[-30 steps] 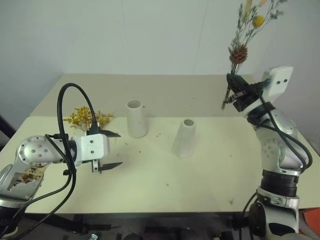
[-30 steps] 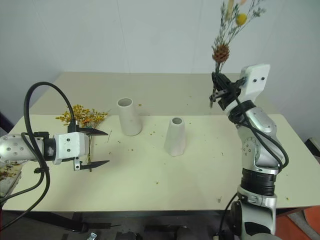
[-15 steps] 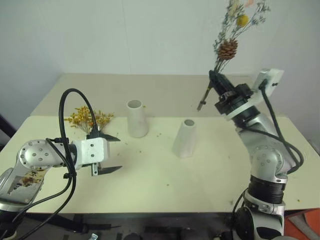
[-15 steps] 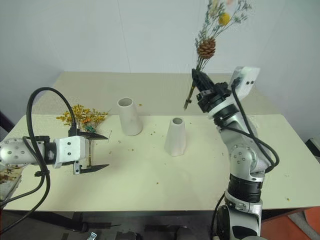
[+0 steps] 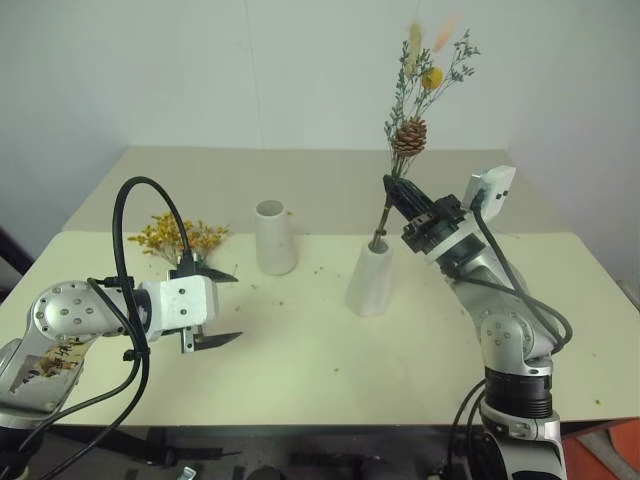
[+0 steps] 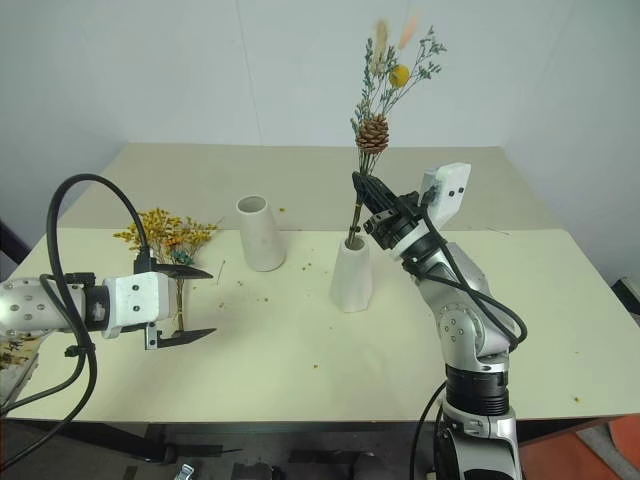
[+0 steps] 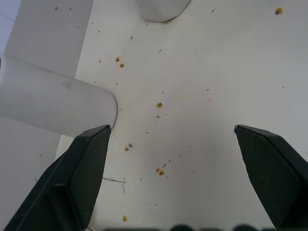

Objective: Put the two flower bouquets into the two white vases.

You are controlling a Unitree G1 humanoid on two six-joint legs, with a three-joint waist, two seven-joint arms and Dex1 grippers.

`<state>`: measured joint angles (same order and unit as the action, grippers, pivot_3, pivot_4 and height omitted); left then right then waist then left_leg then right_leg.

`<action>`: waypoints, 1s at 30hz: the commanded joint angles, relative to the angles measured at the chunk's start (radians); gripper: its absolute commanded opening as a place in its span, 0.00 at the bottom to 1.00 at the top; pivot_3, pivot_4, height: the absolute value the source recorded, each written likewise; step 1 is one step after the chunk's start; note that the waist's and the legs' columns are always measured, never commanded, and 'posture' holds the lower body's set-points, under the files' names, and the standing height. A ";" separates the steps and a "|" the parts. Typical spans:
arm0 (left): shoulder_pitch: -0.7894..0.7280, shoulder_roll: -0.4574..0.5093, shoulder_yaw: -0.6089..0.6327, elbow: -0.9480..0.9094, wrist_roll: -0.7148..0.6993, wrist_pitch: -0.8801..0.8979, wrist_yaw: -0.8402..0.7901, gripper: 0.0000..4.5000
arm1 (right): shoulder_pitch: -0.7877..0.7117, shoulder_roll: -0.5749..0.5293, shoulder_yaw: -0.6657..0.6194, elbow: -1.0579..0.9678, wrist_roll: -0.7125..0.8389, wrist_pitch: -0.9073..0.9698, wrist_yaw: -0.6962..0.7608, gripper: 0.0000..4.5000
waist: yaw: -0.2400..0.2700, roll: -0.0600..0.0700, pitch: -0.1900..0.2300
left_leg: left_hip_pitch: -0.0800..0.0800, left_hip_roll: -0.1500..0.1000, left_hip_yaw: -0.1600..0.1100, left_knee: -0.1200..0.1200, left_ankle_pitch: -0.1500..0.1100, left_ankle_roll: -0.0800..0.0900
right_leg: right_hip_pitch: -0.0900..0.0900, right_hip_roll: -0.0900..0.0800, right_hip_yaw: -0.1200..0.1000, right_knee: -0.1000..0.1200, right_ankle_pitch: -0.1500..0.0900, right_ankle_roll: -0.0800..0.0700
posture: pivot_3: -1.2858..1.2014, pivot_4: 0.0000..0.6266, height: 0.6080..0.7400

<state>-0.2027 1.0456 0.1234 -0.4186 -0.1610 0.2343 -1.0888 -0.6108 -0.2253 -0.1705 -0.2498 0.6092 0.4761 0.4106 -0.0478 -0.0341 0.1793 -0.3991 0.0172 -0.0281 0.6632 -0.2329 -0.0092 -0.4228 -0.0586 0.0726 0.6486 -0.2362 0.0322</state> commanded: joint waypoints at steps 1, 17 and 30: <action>0.003 0.016 0.045 -0.031 -0.011 0.003 0.011 1.00 | -0.005 -0.007 -0.005 -0.002 -0.005 -0.035 0.005 0.01 | -0.001 0.000 0.000 | 0.000 0.000 0.000 0.000 0.000 0.000 | 0.000 0.000 0.000 0.000 0.000 0.000 | 0.52 0.24 1.00; 0.000 0.015 0.043 -0.034 -0.013 0.006 0.014 1.00 | 0.000 -0.018 -0.006 0.022 -0.026 -0.056 0.003 0.01 | 0.000 0.000 0.000 | 0.000 0.000 0.000 0.000 0.000 0.000 | 0.000 0.000 0.000 0.000 0.000 0.000 | 0.52 0.24 1.00; -0.020 0.012 0.027 -0.022 -0.008 -0.002 0.014 1.00 | -0.003 -0.036 -0.018 0.045 -0.026 -0.060 -0.001 0.01 | 0.001 0.000 0.000 | 0.000 0.000 0.000 0.000 0.000 0.000 | 0.000 0.000 0.000 0.000 0.000 0.000 | 0.52 0.24 1.00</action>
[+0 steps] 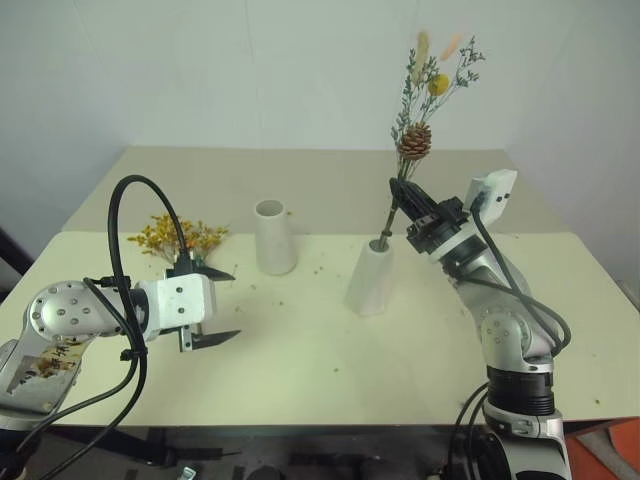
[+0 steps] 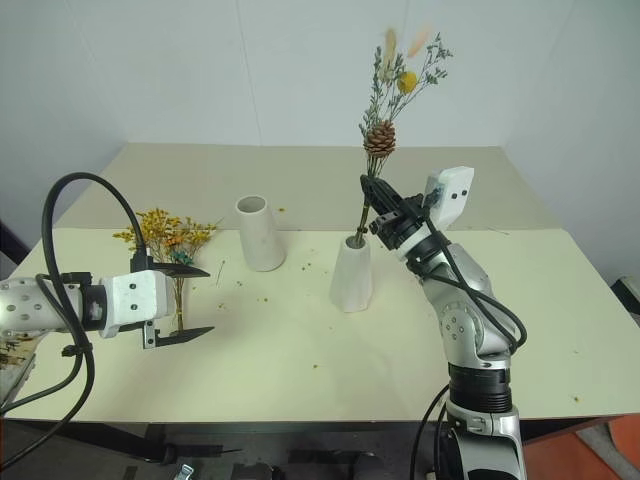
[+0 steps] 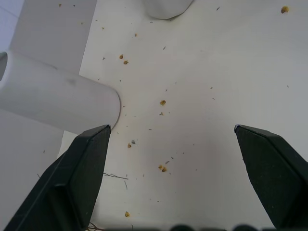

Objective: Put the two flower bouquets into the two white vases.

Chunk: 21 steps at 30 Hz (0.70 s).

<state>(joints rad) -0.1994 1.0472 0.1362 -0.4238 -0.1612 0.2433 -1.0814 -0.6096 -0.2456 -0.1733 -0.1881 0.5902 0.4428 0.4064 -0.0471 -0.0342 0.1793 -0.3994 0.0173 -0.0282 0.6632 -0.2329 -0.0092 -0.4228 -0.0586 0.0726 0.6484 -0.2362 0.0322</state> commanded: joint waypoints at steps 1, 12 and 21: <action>-0.024 0.011 0.014 -0.015 -0.007 -0.012 0.006 1.00 | -0.003 -0.020 -0.011 -0.017 -0.012 -0.030 0.006 0.01 | 0.000 0.000 0.000 | 0.000 0.000 0.000 0.000 0.000 0.000 | 0.000 0.000 0.000 0.000 0.000 0.000 | 0.52 0.24 1.00; -0.037 0.008 0.004 -0.012 -0.006 -0.011 0.005 1.00 | 0.000 -0.018 -0.011 -0.038 0.001 -0.023 0.006 0.01 | 0.000 0.000 0.000 | 0.000 0.000 0.000 0.000 0.000 0.000 | 0.000 0.000 0.000 0.000 0.000 0.000 | 0.52 0.24 1.00; -0.029 0.005 0.005 -0.021 -0.007 -0.006 0.008 1.00 | 0.090 0.035 0.082 -0.138 -0.033 -0.069 0.023 0.01 | -0.001 0.000 0.000 | 0.000 0.000 0.000 0.000 0.000 0.000 | 0.000 0.000 0.000 0.000 0.000 0.000 | 0.52 0.24 1.00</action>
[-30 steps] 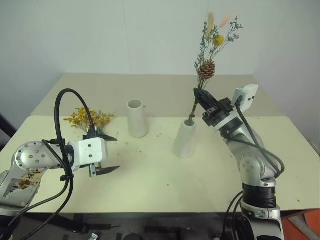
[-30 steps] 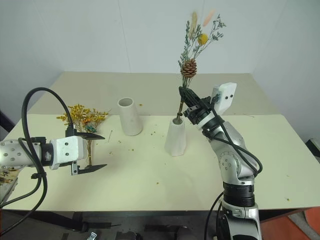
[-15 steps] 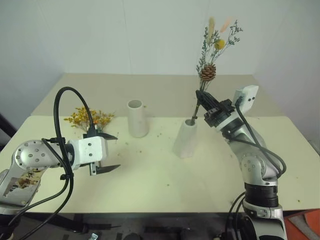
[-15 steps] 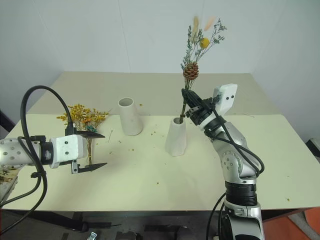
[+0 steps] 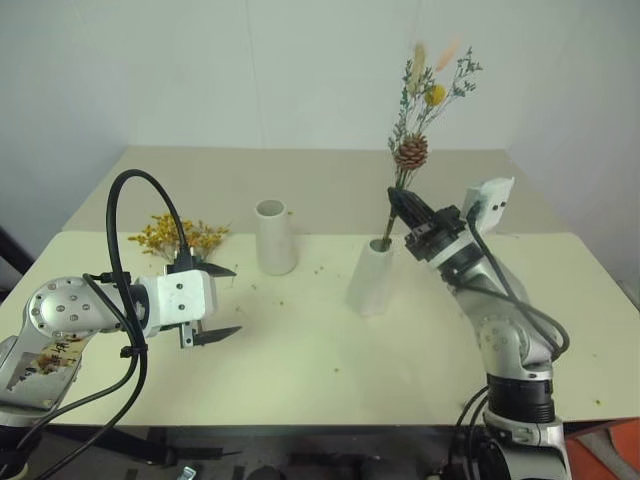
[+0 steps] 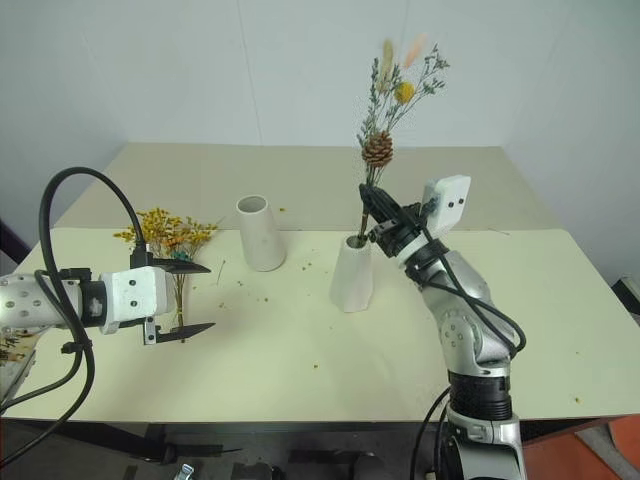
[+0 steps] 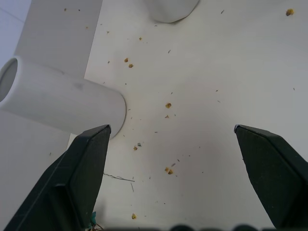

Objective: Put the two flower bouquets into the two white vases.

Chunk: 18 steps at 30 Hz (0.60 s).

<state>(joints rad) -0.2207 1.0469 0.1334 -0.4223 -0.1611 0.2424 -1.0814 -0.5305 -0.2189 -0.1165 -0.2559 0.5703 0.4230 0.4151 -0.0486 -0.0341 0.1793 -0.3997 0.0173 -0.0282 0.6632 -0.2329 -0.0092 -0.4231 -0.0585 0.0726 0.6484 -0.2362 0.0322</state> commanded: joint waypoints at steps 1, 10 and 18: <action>-0.007 0.005 0.008 -0.023 -0.007 -0.005 0.008 1.00 | 0.020 0.012 0.035 -0.078 -0.020 -0.062 0.017 0.01 | 0.000 0.000 0.000 | 0.000 0.000 0.000 0.000 0.000 0.000 | 0.000 0.000 0.000 0.000 0.000 0.000 | 0.52 0.24 1.00; -0.006 0.002 0.005 -0.026 -0.006 -0.002 0.012 1.00 | 0.080 0.032 0.085 -0.046 -0.127 -0.210 0.029 0.01 | 0.001 0.000 0.000 | 0.000 0.000 0.000 0.000 0.000 0.000 | 0.000 0.000 0.000 0.000 0.000 0.000 | 0.52 0.24 1.00; 0.004 0.004 0.012 -0.027 -0.004 -0.003 0.013 1.00 | 0.086 0.033 0.080 0.033 -0.180 -0.287 0.034 0.01 | 0.001 0.000 0.000 | 0.000 0.000 0.000 0.000 0.000 0.000 | 0.000 0.000 0.000 0.000 0.000 0.000 | 0.52 0.24 1.00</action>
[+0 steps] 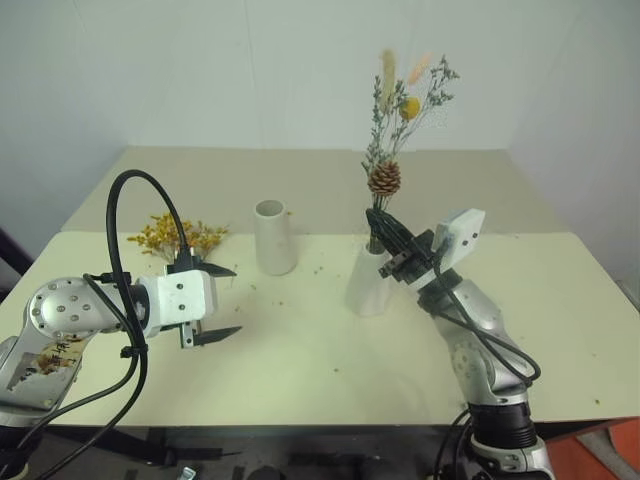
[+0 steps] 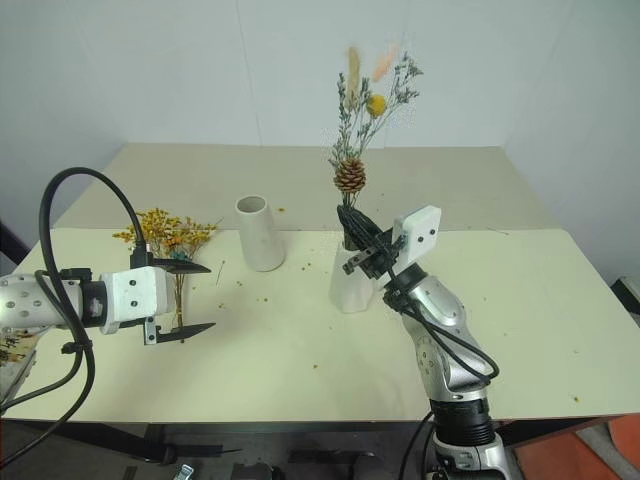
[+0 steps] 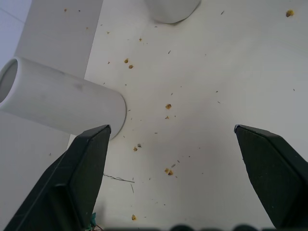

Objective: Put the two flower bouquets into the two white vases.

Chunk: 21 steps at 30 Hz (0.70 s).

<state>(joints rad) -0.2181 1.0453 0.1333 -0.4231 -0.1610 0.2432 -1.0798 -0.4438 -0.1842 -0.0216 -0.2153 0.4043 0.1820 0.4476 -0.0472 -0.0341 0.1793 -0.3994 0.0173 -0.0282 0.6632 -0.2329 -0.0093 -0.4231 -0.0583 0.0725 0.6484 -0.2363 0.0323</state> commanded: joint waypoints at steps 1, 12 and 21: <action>0.001 0.006 0.012 -0.026 -0.004 -0.004 0.011 1.00 | -0.001 -0.002 -0.014 -0.002 -0.018 -0.051 0.001 0.01 | -0.001 0.000 0.000 | 0.000 0.000 0.000 0.000 0.000 0.000 | 0.000 0.000 0.000 0.000 0.000 0.000 | 0.52 0.24 1.00; 0.020 0.011 0.023 -0.031 -0.005 -0.005 0.016 1.00 | -0.002 0.002 -0.024 0.034 -0.028 -0.107 0.014 0.26 | 0.000 0.000 0.000 | 0.000 0.000 0.000 0.000 0.000 0.000 | 0.000 0.000 0.000 0.000 0.000 0.000 | 0.52 0.24 1.00; 0.002 0.011 0.008 -0.013 -0.001 -0.017 0.012 1.00 | 0.031 -0.049 -0.036 -0.004 -0.026 -0.109 0.040 0.94 | 0.001 0.000 0.000 | 0.000 0.000 0.000 0.000 0.000 0.000 | 0.000 0.000 0.000 0.000 0.000 0.000 | 0.52 0.24 1.00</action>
<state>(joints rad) -0.1957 1.0455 0.1334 -0.4225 -0.1608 0.2401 -1.0717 -0.4130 -0.2216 -0.0414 -0.1662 0.3742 0.0915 0.4794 -0.0462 -0.0342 0.1793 -0.3994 0.0172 -0.0283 0.6632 -0.2329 -0.0092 -0.4228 -0.0585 0.0725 0.6483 -0.2363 0.0323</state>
